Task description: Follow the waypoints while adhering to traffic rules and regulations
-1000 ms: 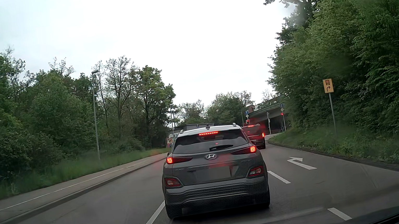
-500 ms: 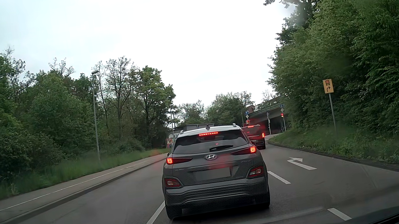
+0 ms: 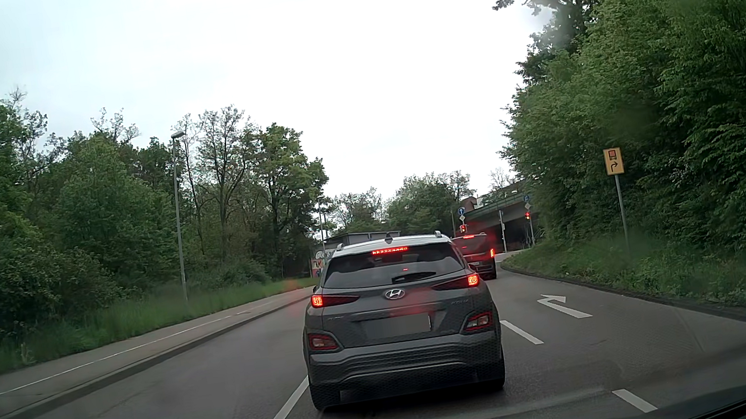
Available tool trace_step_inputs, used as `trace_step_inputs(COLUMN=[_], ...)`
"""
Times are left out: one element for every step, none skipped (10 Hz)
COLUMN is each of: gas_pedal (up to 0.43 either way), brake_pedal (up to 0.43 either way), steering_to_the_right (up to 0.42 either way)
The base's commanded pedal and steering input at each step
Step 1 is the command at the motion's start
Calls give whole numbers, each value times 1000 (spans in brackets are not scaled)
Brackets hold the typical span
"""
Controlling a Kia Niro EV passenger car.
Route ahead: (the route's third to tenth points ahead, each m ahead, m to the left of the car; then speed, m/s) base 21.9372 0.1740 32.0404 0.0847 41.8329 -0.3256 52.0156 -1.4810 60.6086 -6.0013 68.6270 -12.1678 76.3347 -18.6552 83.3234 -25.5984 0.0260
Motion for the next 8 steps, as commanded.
trace_step_inputs(gas_pedal=[0,0,0,0,0,0,0,0], brake_pedal=[256,262,268,268,268,268,268,268], steering_to_the_right=[-5,-6,-3,-2,-2,-2,-2,-2])
